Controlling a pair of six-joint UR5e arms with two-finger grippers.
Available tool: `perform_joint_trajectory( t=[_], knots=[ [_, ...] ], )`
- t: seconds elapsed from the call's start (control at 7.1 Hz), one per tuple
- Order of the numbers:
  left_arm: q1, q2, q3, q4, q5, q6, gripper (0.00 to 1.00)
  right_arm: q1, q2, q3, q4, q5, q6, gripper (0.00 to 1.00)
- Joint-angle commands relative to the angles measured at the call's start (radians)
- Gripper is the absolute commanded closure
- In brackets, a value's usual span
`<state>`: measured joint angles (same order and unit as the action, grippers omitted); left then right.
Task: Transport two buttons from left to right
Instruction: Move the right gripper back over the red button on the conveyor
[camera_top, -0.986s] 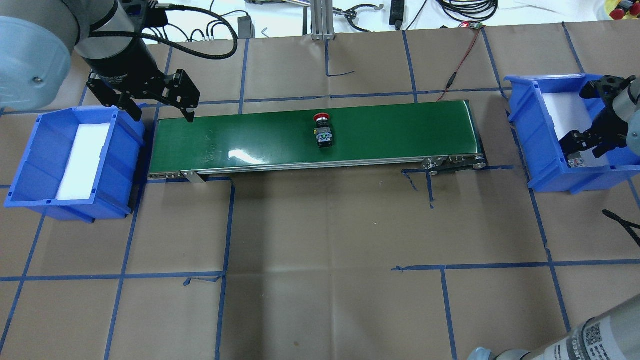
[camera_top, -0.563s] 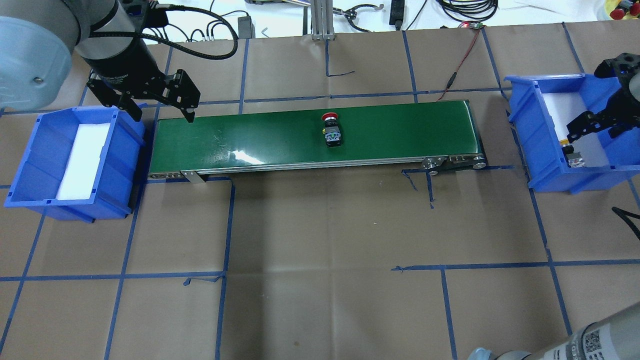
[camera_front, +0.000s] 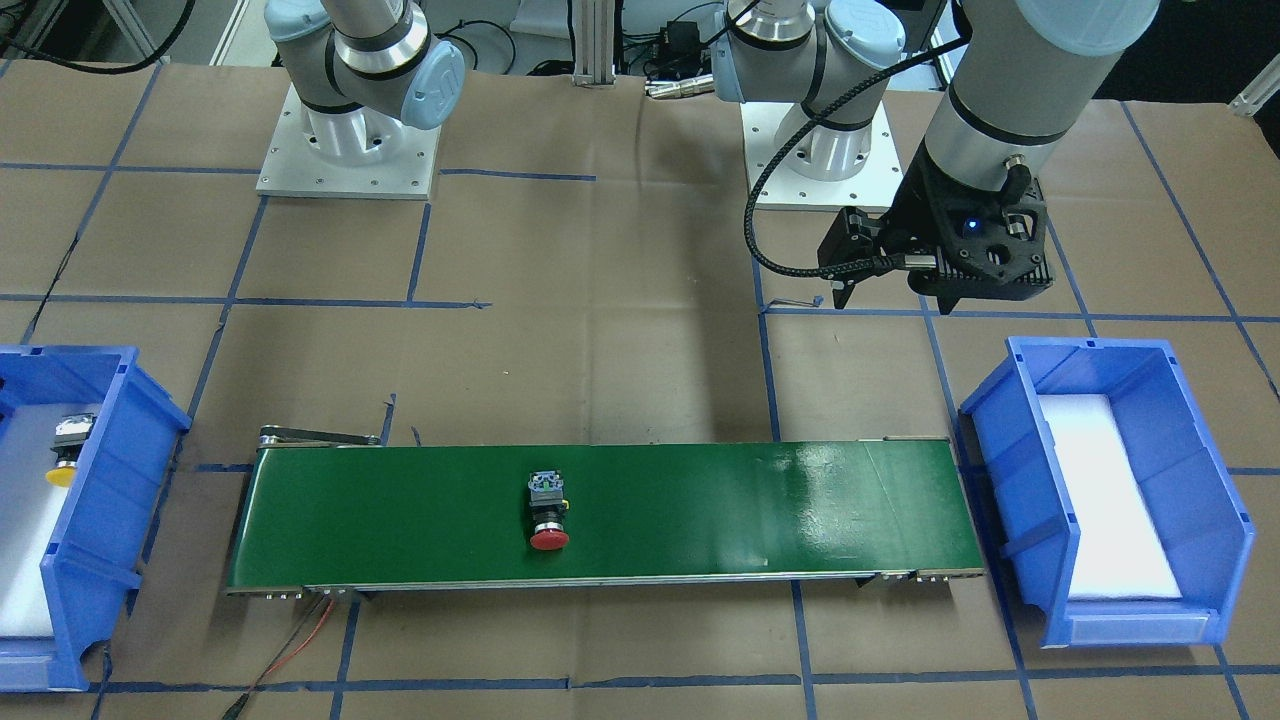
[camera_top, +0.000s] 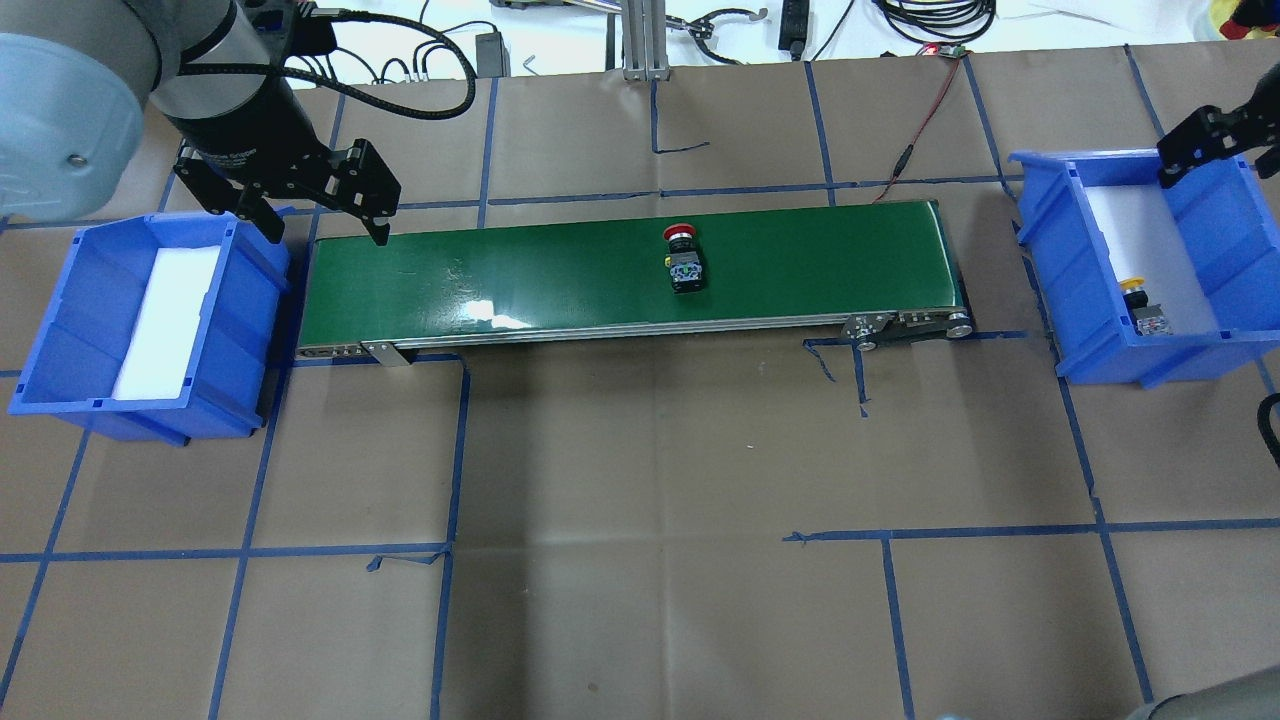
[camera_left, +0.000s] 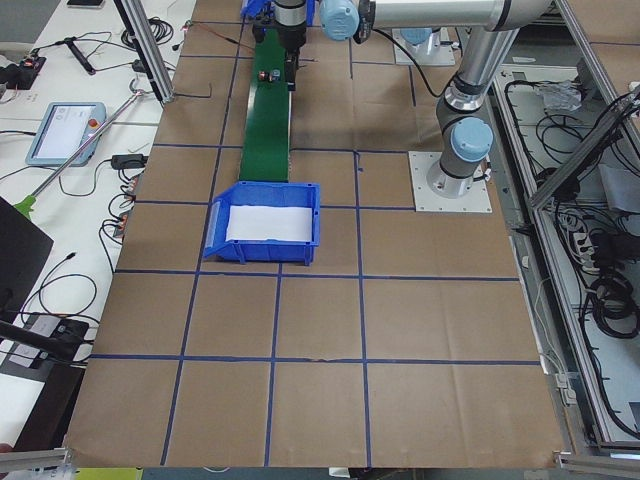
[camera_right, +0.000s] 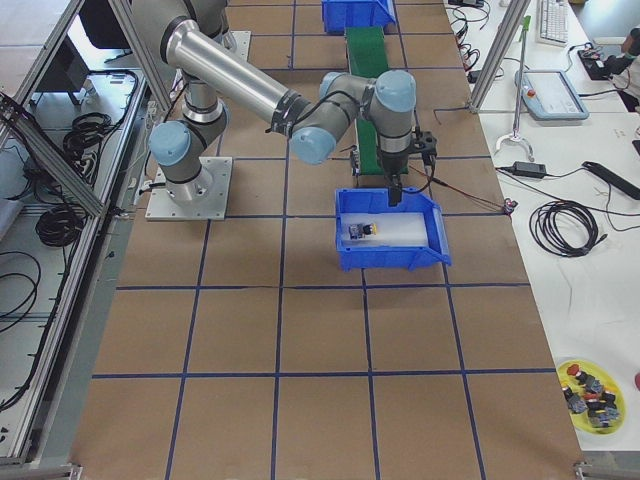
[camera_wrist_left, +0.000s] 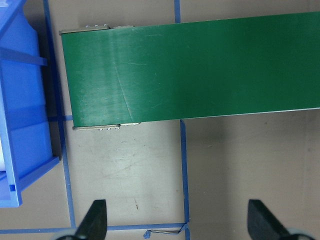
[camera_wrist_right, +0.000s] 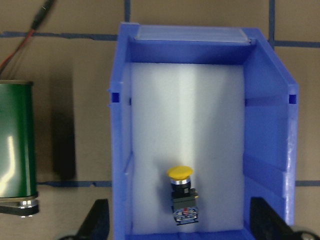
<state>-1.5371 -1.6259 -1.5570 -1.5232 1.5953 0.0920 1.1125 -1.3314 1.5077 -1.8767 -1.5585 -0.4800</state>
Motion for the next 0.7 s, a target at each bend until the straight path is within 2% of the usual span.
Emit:
perform_joint_trajectory(
  t=[0.0, 0.28, 0.56],
  knots=[
    [0.000, 0.000, 0.000, 0.000, 0.000, 0.000, 0.00, 0.132, -0.006, -0.199, 0.253, -0.002, 0.188, 0.00],
    [0.000, 0.000, 0.000, 0.000, 0.000, 0.000, 0.00, 0.254, -0.022, -0.212, 0.310, -0.005, 0.377, 0.00],
    [0.002, 0.000, 0.002, 0.002, 0.000, 0.000, 0.00, 0.437, -0.009, -0.180, 0.225, 0.006, 0.406, 0.00]
  ],
)
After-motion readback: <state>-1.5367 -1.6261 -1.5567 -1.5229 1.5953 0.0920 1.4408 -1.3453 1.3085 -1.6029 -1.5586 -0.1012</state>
